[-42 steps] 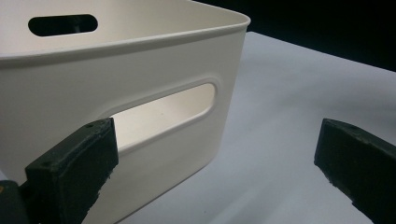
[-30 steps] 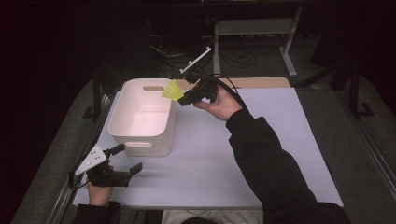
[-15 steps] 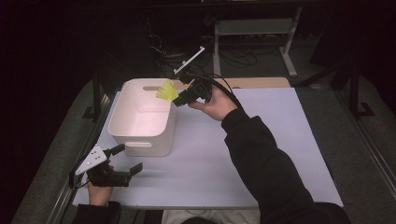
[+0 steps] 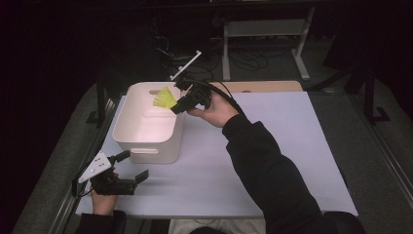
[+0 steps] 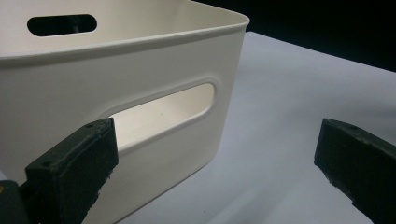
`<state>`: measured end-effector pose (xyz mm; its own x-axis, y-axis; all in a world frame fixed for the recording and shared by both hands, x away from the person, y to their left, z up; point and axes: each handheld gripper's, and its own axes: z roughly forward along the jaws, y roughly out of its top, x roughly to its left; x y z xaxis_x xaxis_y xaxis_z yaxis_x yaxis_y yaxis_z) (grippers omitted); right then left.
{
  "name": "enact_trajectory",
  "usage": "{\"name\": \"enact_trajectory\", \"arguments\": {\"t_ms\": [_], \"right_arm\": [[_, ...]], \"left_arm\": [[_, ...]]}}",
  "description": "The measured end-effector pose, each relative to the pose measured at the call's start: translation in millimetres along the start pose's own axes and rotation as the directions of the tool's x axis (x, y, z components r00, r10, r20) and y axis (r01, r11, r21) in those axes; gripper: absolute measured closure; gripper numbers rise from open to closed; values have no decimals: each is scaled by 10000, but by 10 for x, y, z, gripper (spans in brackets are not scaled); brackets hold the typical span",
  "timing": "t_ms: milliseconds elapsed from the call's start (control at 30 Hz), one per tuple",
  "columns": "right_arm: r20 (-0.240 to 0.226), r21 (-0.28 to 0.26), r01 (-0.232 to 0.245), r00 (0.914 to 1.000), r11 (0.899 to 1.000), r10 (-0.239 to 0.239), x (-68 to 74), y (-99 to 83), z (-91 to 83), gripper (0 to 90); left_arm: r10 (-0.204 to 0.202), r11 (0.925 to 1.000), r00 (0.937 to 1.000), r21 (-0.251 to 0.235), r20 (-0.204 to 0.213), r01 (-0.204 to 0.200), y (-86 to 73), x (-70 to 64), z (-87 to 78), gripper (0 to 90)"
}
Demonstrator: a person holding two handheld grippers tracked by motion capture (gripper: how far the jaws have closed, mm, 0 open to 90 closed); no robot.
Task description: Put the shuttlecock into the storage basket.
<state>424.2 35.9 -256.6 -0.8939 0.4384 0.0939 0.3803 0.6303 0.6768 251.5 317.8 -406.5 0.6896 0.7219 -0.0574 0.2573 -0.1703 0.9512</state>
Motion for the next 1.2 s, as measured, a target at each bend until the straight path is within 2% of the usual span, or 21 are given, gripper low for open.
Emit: {"name": "enact_trajectory", "arguments": {"t_ms": [333,1200], "right_arm": [[-265,89,184,9995,9998,-181,97,47,141,630],[-689,237,503,9964,9985,-486,250,117,373,630]], "left_arm": [[-16,10000,10000,0,2,16,0,0,-1,0],[-8,10000,10000,-25,2,8,0,1,-4,0]]}}
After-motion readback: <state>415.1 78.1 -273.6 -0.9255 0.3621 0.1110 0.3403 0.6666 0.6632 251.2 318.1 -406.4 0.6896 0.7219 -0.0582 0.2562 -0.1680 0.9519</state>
